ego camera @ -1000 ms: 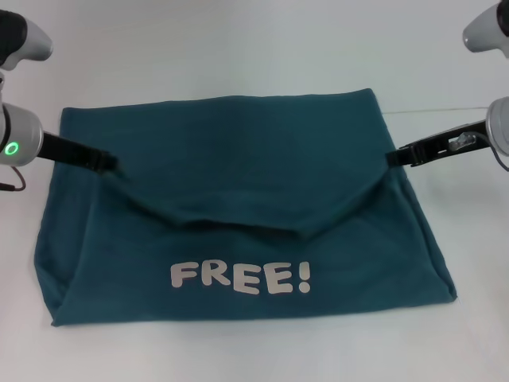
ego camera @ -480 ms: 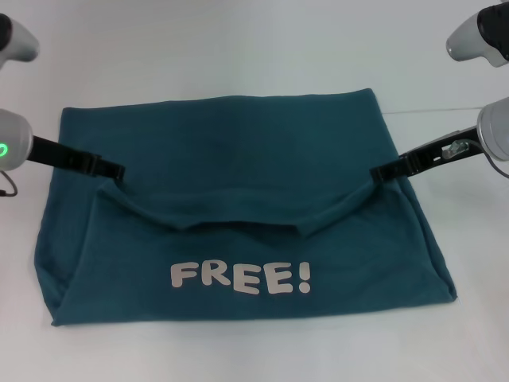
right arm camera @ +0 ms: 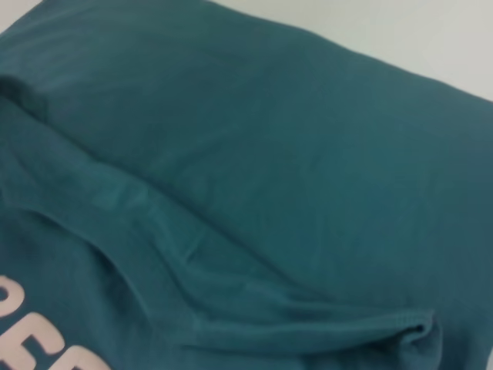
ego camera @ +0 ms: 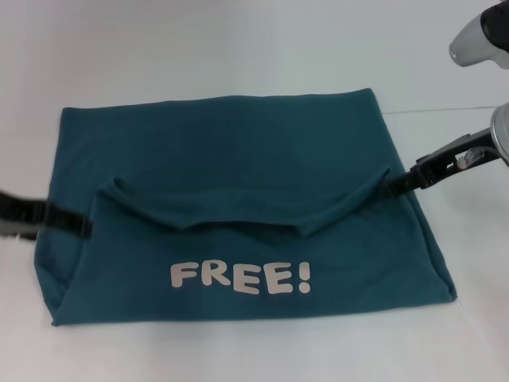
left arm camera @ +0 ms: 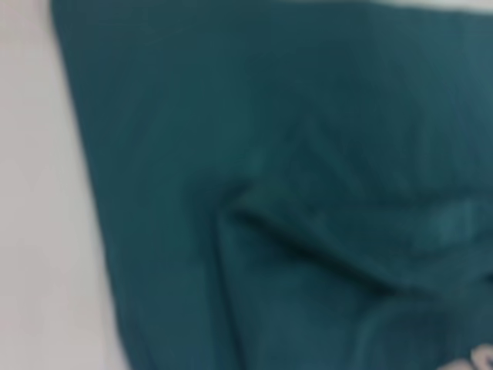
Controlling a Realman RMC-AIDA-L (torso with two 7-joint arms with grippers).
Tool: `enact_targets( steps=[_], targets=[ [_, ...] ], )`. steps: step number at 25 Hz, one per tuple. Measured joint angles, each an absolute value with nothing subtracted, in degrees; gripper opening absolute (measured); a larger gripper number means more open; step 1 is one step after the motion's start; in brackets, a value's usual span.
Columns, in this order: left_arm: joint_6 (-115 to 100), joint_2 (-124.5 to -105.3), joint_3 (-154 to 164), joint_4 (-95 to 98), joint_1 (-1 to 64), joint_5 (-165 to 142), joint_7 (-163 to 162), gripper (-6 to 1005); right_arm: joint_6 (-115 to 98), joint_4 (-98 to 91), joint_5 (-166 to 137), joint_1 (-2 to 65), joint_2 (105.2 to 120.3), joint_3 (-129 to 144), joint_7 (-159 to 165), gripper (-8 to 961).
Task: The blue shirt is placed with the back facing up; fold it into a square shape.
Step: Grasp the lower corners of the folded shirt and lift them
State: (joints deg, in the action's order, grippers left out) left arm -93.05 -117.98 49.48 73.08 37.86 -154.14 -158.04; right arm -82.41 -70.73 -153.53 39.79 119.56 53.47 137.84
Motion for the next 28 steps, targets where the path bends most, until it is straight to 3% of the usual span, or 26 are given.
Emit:
enact_targets(
  steps=[6,28],
  targets=[
    [-94.1,-118.52,47.7,72.0,34.3,-154.7,-159.7,945,-82.6,-70.8,-153.6,39.2,119.55,55.5,137.7,928],
    [-88.7,-117.33,41.0,55.6,35.9,-154.7,-159.9,941,-83.7,-71.6,-155.0,38.1,119.53,57.7,137.6,921]
  ],
)
